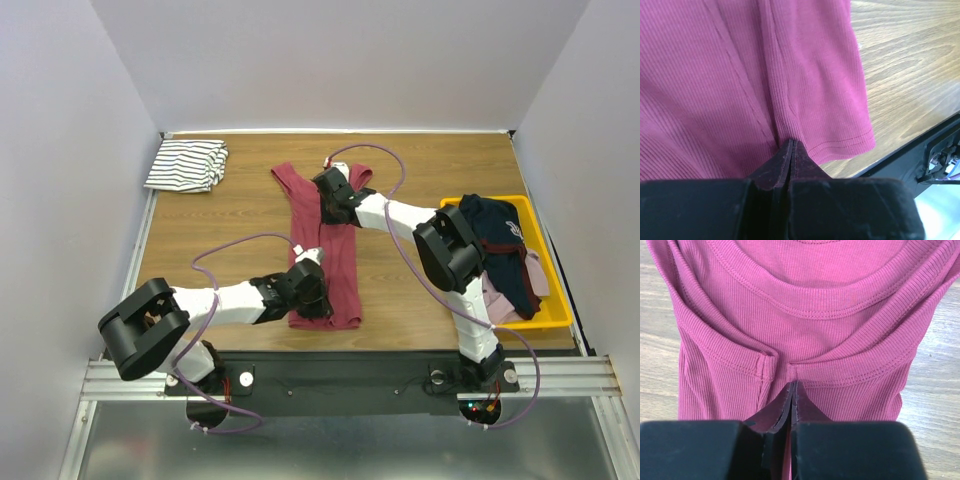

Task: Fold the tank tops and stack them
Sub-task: Fold the tank top

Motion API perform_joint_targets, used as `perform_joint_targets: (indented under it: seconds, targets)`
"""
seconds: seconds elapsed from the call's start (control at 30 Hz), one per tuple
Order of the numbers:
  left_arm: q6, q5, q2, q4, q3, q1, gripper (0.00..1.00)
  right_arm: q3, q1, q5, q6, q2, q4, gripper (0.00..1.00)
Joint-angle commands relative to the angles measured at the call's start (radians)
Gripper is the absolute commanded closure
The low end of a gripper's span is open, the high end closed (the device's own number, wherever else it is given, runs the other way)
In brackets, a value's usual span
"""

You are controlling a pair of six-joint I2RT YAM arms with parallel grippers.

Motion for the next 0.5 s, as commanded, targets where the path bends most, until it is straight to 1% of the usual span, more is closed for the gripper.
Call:
perform_joint_targets:
  seconds: [0.0,0.07,0.47]
  targets:
    - [-0.007,0.002,-0.023,0.018,-0.017,-0.008,1.00,0.014,0.007,0.040,0.025,-0.018,0.004,0.98]
    - [-0.007,0.002,-0.020,0.018,-0.019,-0.008,1.00,0.014,0.007,0.049,0.026,-0.025,0.006,1.00]
    - [-0.027,-0.004,-0.043,0.021,-0.054,-0.008,1.00,0.035,0.006,0.054,0.040,-0.039,0.006,0.99]
